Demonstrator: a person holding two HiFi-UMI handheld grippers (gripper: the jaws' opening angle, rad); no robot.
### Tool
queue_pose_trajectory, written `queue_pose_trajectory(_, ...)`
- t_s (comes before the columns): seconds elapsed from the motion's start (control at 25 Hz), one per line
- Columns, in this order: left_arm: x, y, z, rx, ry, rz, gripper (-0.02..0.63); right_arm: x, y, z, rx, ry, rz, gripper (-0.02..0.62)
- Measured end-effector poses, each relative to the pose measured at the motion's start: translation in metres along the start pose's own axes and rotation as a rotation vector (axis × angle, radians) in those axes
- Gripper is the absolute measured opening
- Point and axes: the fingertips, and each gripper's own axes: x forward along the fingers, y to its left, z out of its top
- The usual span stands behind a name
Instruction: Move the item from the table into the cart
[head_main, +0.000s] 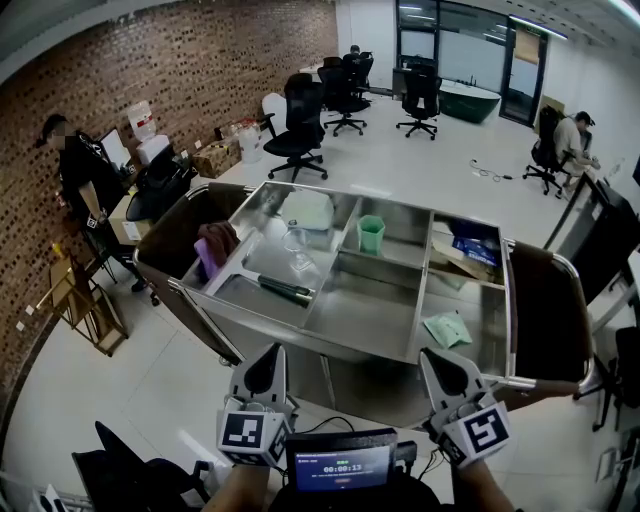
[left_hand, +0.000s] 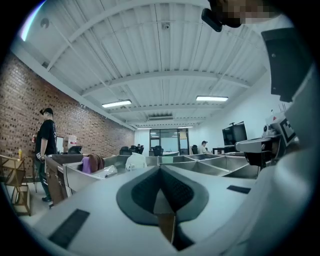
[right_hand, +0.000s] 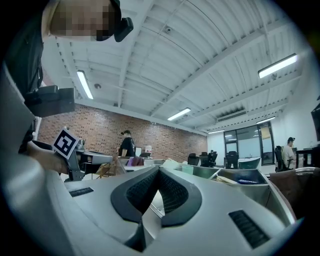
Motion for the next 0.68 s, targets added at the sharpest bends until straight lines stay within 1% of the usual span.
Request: queue_pose_trajectory(0.68,0.0016,0.0028,-0.0004,-0.002,0.006,-0.018,0.003,-0.0005,-0.0039,0.0016,-0.017,0.003,-0.022,0.008)
